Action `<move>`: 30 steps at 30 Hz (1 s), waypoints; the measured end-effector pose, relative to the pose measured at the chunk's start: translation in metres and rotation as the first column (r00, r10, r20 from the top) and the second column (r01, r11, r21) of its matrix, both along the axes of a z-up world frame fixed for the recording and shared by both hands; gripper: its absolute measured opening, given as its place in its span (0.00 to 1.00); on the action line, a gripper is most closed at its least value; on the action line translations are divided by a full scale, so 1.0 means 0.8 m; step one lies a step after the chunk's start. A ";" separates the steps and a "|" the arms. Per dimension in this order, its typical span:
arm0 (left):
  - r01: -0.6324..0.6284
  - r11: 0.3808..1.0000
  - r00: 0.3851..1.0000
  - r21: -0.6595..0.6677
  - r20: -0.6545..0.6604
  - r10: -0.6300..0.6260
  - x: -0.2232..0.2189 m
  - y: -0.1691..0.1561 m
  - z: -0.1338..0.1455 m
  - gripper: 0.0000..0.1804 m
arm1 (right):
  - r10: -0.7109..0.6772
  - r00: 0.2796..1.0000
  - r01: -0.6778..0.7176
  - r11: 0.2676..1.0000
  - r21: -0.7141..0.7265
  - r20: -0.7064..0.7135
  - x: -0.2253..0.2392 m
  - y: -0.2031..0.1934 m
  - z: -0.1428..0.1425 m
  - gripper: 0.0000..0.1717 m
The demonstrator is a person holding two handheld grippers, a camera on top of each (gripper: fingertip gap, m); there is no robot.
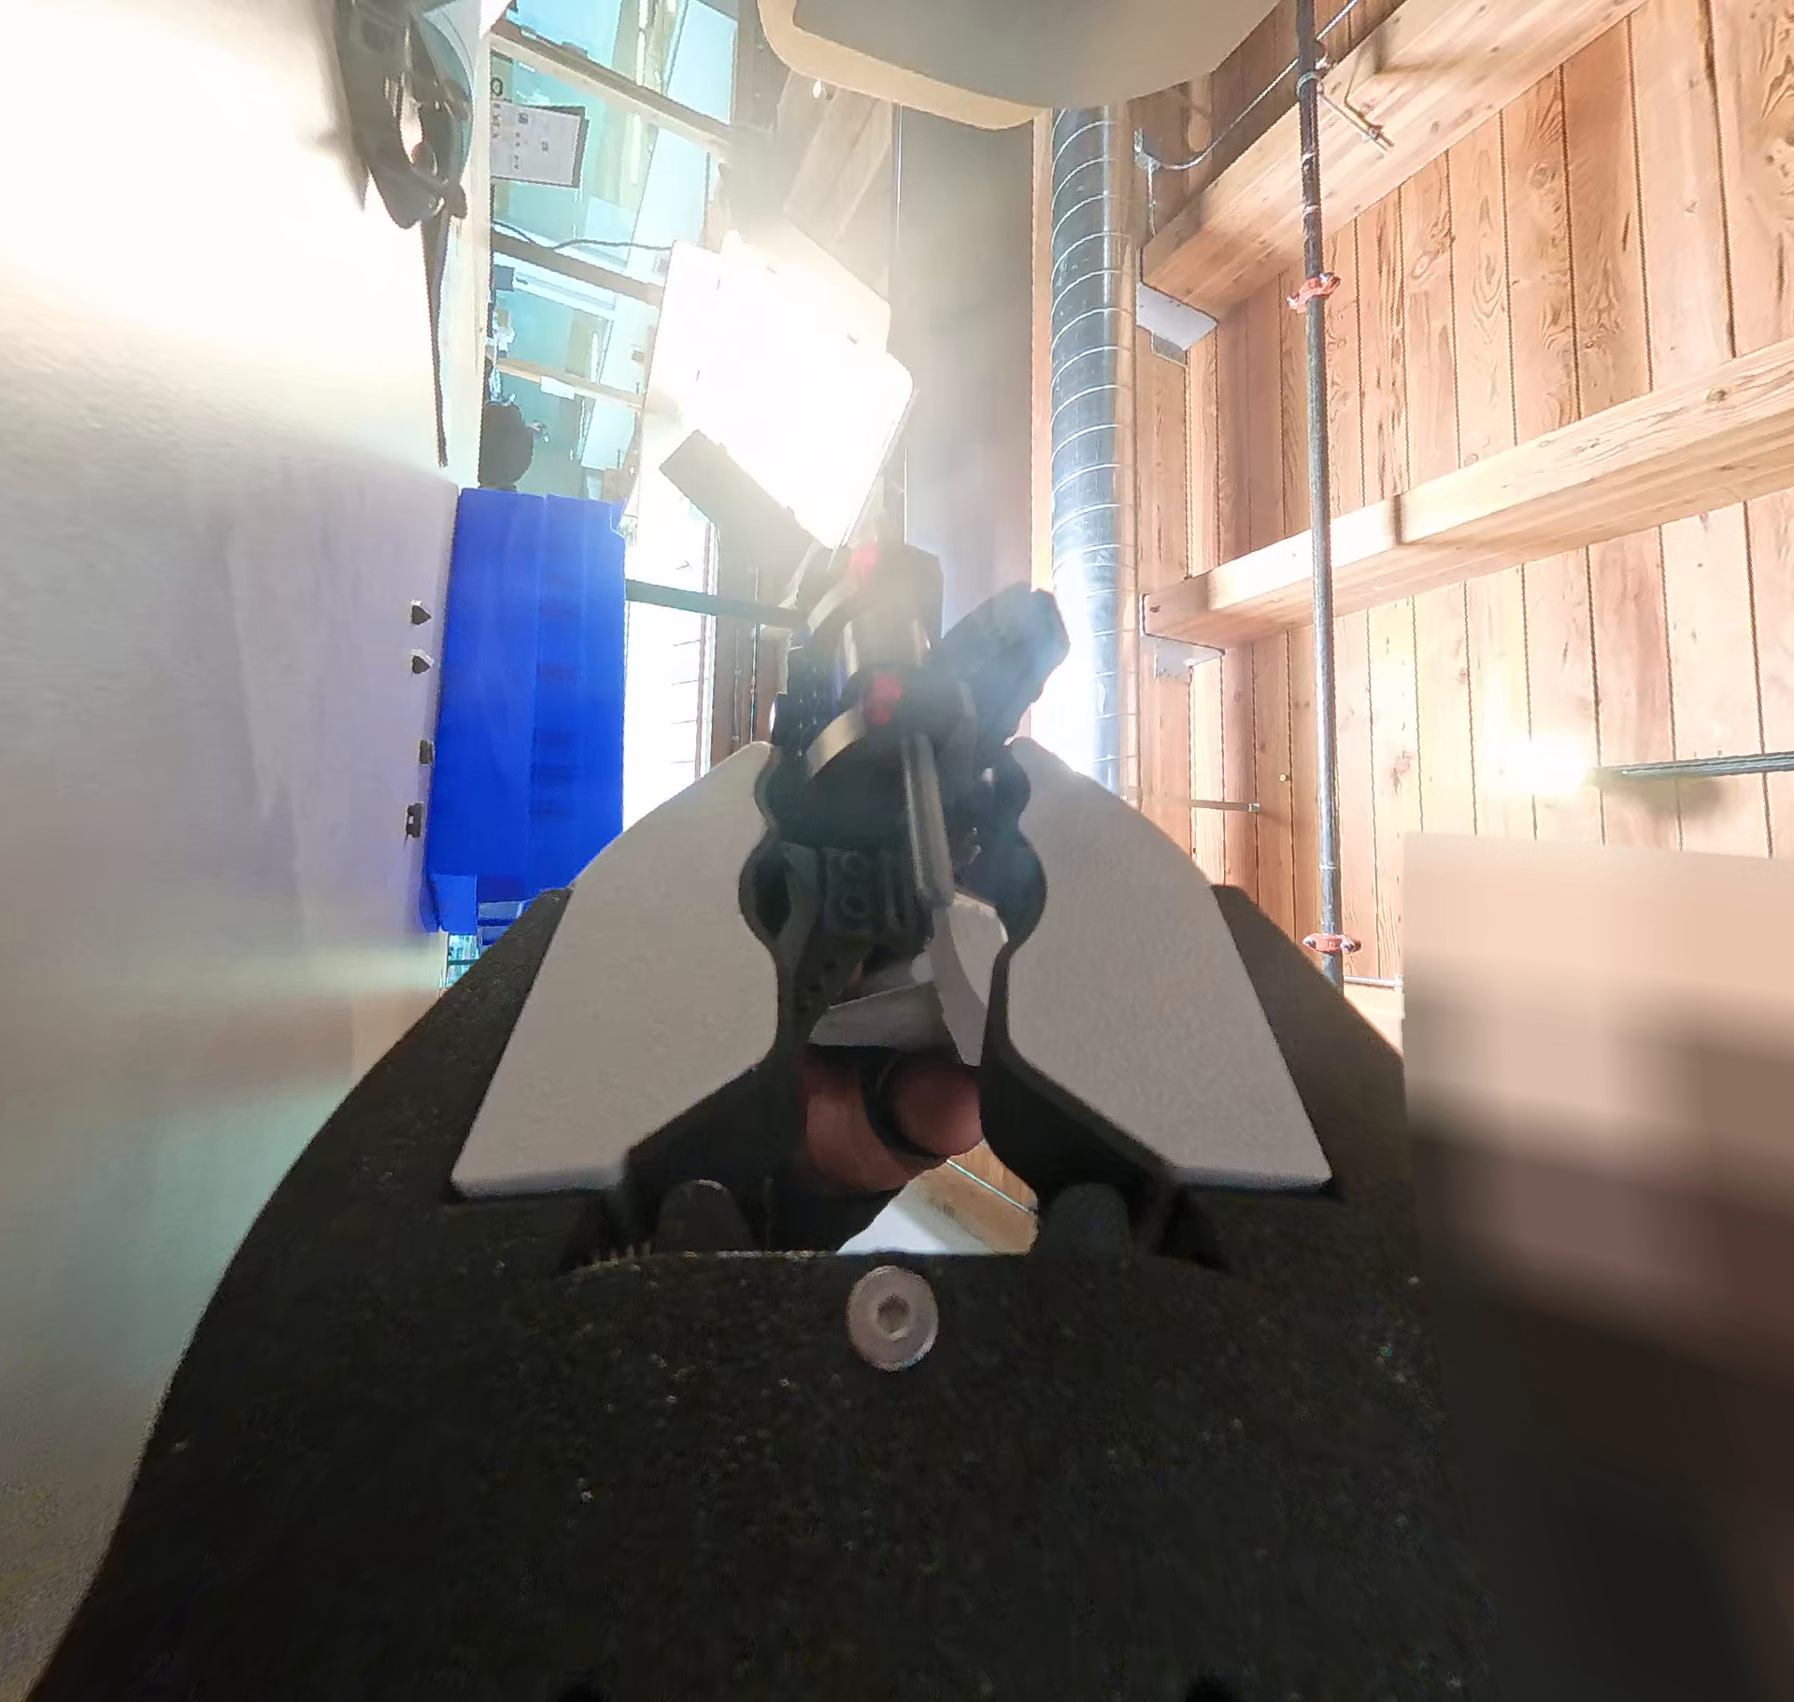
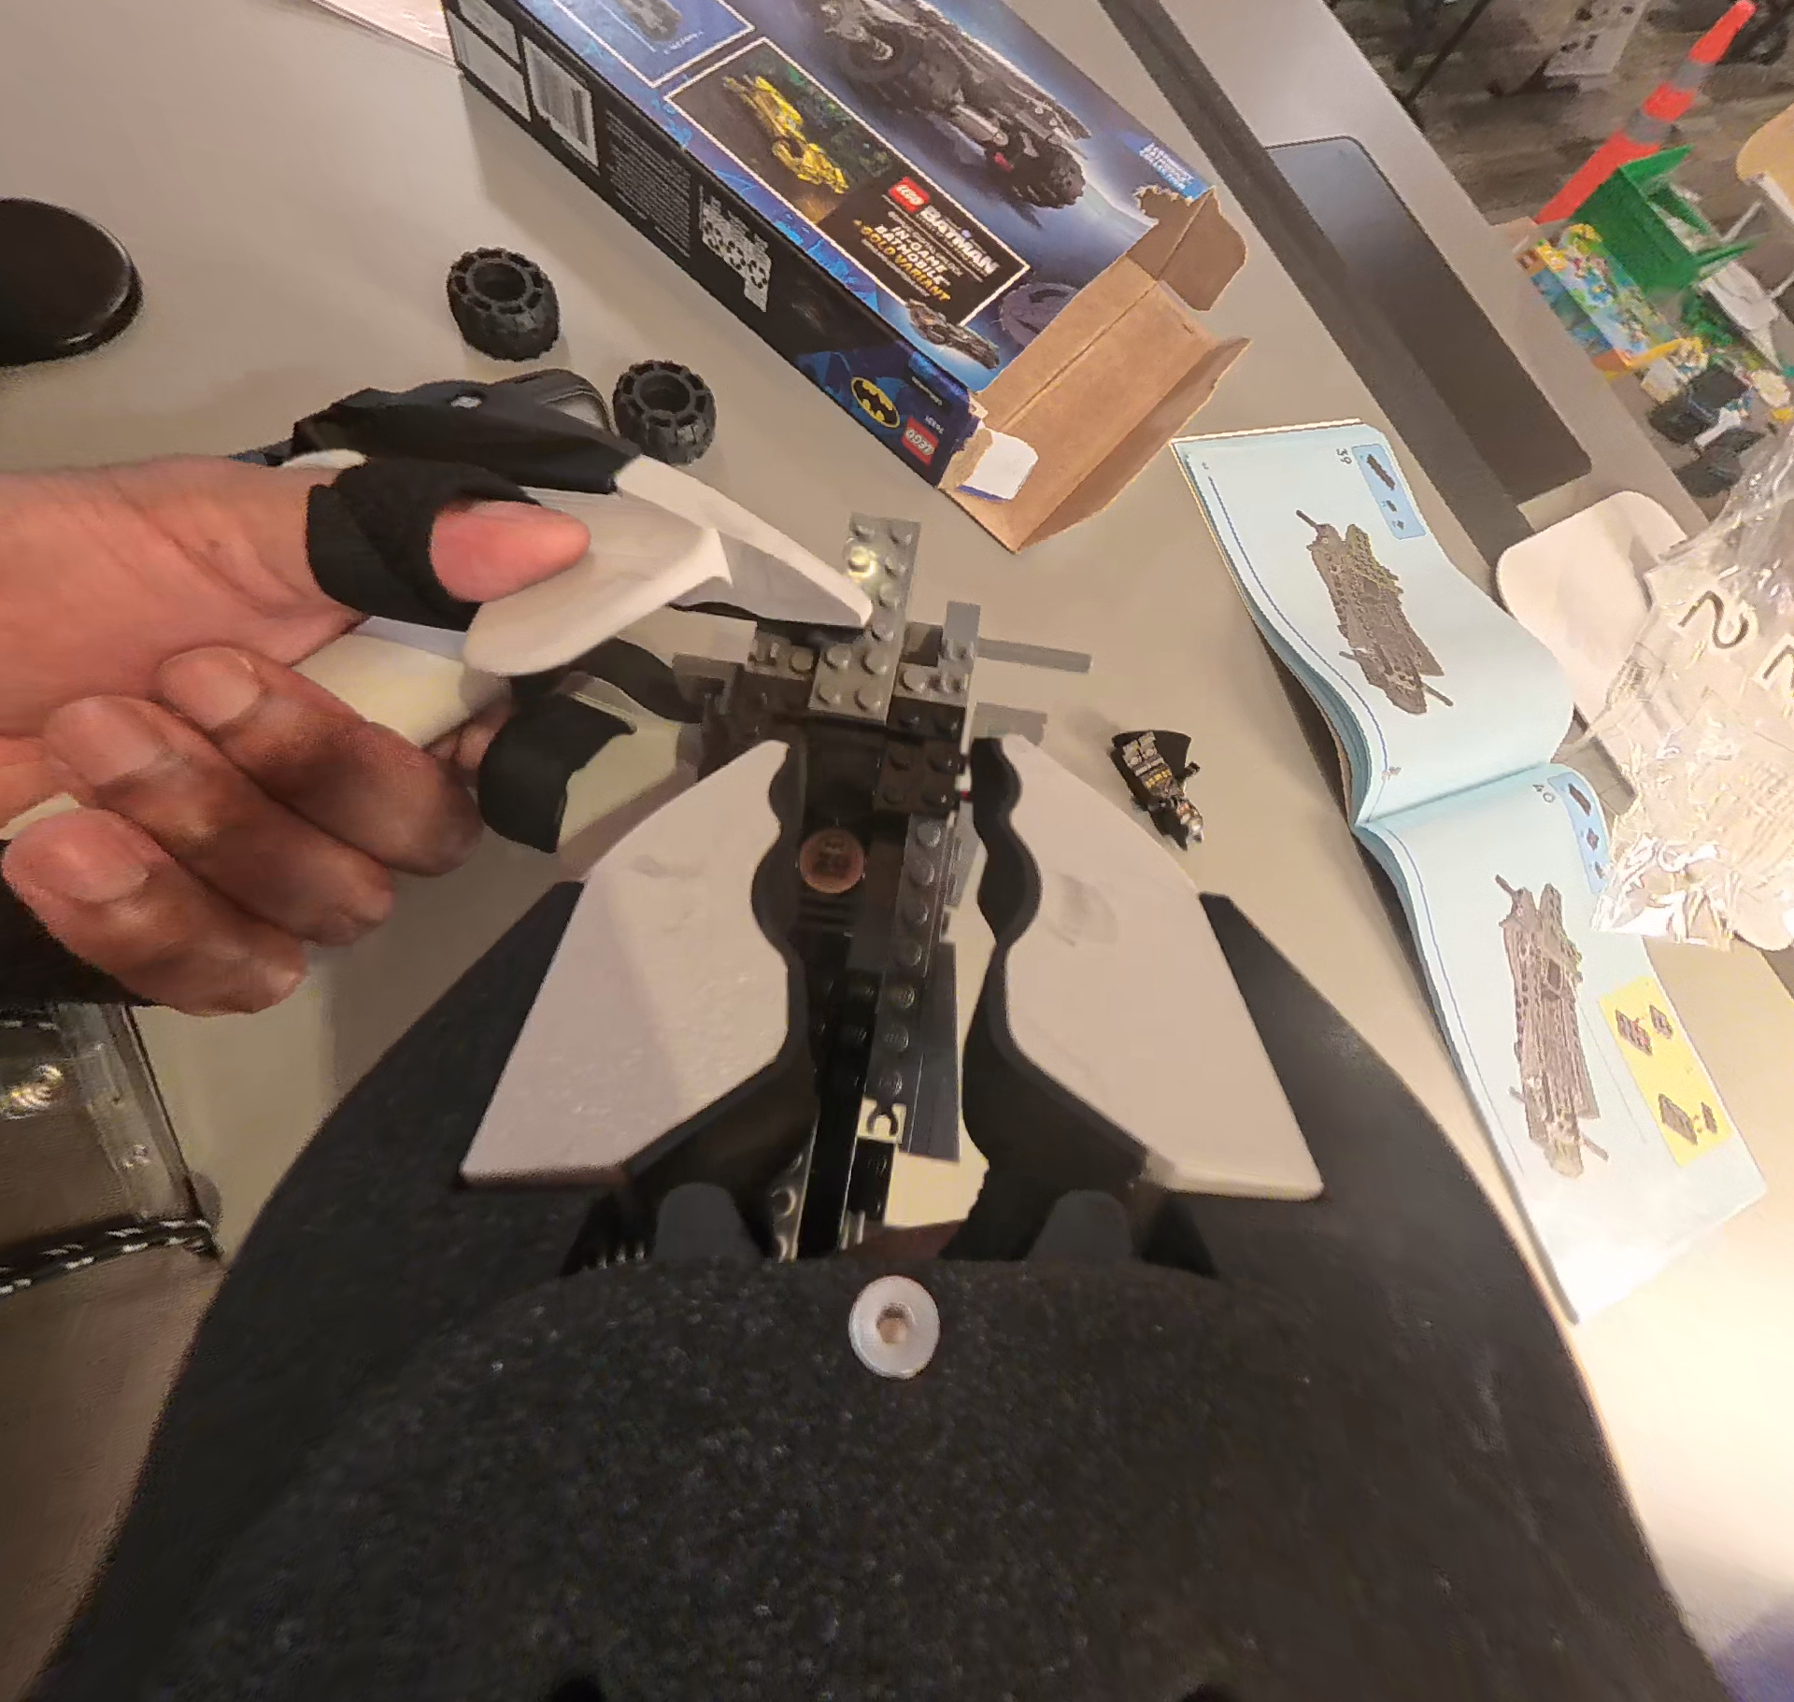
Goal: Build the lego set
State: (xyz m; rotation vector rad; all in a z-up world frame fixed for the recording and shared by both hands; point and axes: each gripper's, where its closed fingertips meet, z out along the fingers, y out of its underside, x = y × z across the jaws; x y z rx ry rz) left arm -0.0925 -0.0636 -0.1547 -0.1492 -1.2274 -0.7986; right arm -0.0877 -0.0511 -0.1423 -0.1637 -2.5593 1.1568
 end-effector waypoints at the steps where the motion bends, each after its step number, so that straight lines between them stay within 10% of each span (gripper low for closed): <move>1: -0.006 1.000 1.000 0.001 -0.001 0.006 0.000 -0.001 0.000 0.22 | -0.014 1.000 0.014 1.000 -0.002 0.012 0.000 0.002 0.000 0.21; 30: -0.169 0.981 0.985 -0.098 0.026 0.173 0.004 -0.031 -0.007 0.22 | -0.017 0.995 0.002 0.988 0.152 0.098 0.014 0.005 -0.034 0.41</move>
